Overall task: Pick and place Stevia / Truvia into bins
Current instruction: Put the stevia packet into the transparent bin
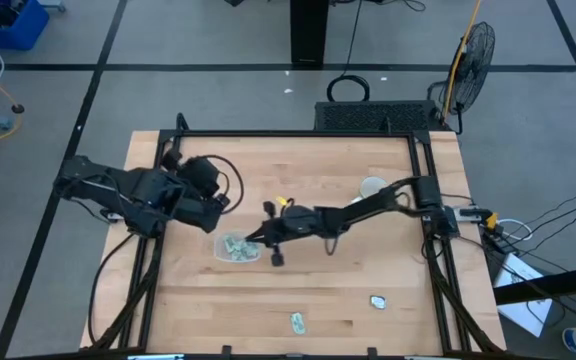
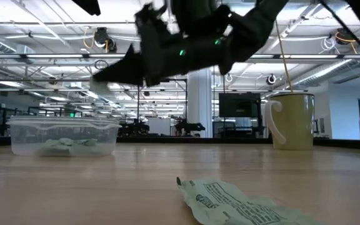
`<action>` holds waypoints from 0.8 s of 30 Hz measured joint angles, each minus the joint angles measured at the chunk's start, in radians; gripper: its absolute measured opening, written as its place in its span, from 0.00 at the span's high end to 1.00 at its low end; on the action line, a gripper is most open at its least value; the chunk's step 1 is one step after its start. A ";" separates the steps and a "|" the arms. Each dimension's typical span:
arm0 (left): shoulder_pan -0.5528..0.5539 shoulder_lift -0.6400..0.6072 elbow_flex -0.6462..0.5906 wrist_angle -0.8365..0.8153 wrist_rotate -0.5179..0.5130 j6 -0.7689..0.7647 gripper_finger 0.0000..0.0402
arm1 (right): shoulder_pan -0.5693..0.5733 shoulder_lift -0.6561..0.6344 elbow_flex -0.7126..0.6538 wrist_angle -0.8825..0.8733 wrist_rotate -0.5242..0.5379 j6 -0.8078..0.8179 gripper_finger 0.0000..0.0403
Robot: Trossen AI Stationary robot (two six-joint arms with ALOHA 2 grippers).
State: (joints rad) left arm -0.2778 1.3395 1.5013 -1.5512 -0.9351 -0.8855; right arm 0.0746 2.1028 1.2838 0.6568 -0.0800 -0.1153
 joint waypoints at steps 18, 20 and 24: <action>0.003 0.000 -0.037 0.000 0.012 0.008 0.64 | -0.014 0.091 0.105 -0.164 -0.004 0.051 0.74; 0.003 0.000 -0.038 0.000 0.017 0.008 0.64 | -0.014 0.066 0.104 -0.205 -0.004 0.051 0.72; 0.003 0.000 -0.038 0.000 0.020 0.007 0.64 | -0.013 -0.031 0.104 -0.406 -0.015 0.009 0.71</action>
State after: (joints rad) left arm -0.2752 1.3396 1.4635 -1.5516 -0.9155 -0.8783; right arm 0.0611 2.0714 1.3880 0.2504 -0.0946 -0.1061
